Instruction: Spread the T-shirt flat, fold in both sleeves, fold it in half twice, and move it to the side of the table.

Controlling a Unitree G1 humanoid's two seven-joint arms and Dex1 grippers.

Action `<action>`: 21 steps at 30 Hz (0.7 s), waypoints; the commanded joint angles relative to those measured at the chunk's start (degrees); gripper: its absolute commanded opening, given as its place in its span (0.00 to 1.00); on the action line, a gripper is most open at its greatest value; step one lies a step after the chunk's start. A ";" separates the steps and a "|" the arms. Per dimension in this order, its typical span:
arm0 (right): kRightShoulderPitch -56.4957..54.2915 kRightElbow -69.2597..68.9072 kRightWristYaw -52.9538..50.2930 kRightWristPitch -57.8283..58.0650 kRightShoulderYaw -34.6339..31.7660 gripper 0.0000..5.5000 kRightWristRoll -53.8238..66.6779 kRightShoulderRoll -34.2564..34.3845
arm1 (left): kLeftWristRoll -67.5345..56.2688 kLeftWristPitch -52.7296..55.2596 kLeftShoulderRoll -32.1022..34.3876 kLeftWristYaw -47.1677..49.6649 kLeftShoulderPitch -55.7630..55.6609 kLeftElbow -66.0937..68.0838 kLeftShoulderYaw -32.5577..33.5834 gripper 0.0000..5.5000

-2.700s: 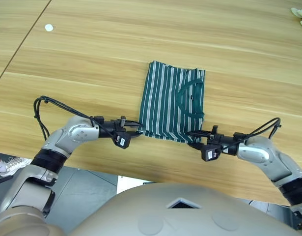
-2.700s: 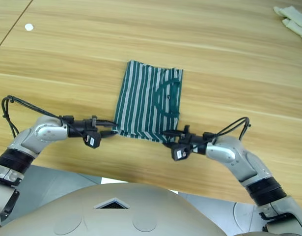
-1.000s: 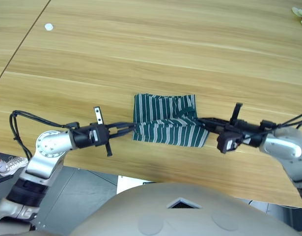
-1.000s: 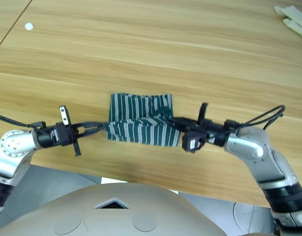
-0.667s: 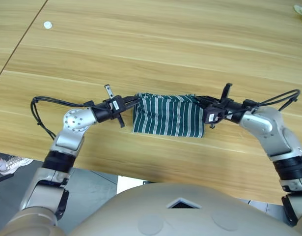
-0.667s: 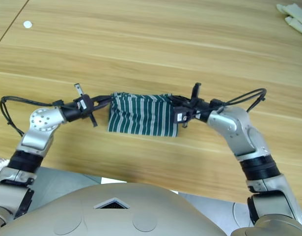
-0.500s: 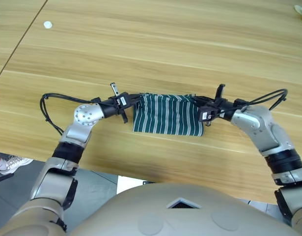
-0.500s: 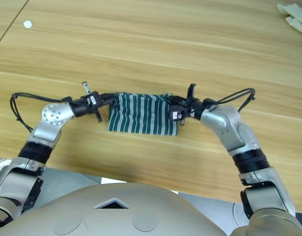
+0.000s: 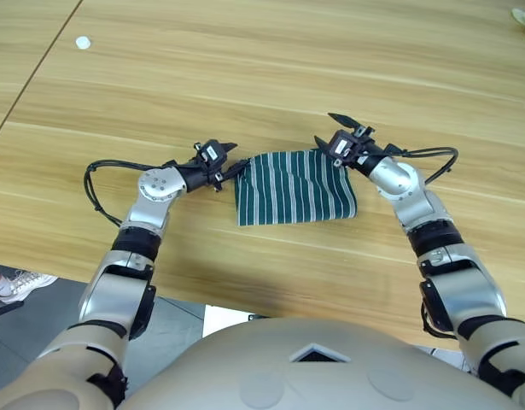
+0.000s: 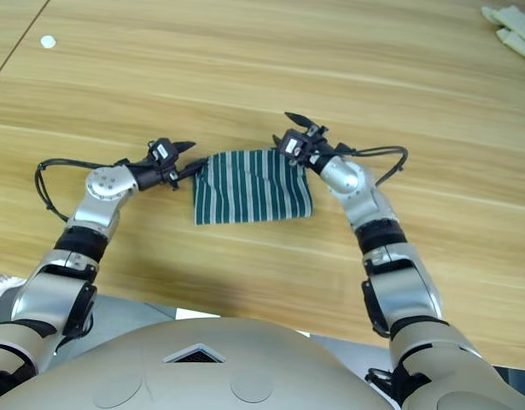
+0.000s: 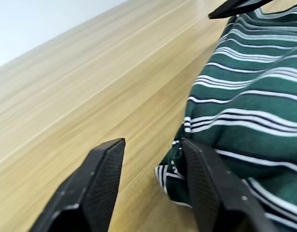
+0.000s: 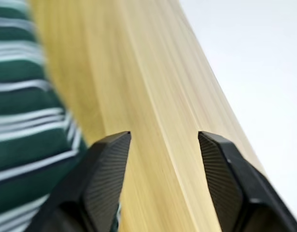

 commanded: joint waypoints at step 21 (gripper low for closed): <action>0.11 -4.87 13.80 -6.34 7.16 0.98 -1.83 0.30 | -8.85 -13.12 -6.73 -8.84 4.43 -4.59 12.11 0.76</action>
